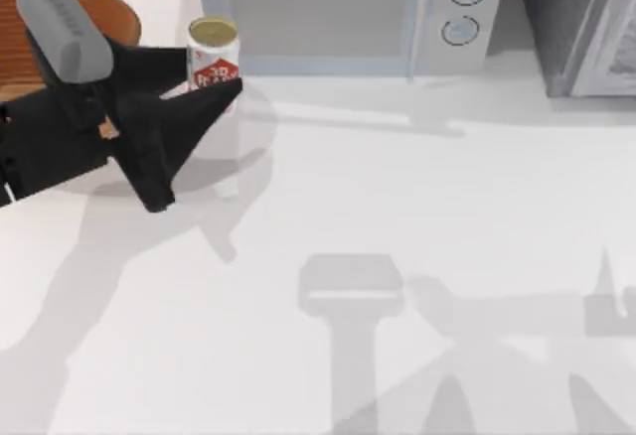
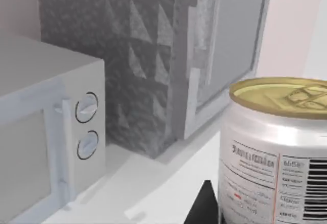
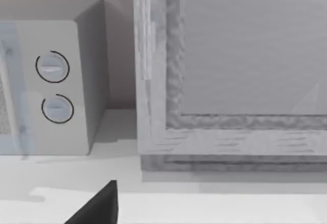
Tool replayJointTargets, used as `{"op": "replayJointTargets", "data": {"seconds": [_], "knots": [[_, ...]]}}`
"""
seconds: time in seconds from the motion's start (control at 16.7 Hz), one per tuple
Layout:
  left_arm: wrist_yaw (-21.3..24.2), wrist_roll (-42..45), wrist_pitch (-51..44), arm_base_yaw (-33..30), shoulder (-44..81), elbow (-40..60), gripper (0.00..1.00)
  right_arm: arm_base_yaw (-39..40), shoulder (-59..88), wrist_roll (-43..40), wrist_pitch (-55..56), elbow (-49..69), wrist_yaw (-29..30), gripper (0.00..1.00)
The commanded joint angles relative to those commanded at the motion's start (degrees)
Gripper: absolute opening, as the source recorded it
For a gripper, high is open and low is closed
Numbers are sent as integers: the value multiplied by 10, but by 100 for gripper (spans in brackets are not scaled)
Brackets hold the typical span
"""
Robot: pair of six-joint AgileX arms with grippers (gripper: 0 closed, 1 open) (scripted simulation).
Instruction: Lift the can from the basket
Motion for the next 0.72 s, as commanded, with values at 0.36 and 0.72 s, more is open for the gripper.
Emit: {"op": "replayJointTargets", "data": {"seconds": [0.36,0.72], "knots": [[89,0,99,-20,177,85,0,0,0,0,0,0,0,100],[173,-6,191,-40,360,159,0,0,0,0,0,0,0,100]]}}
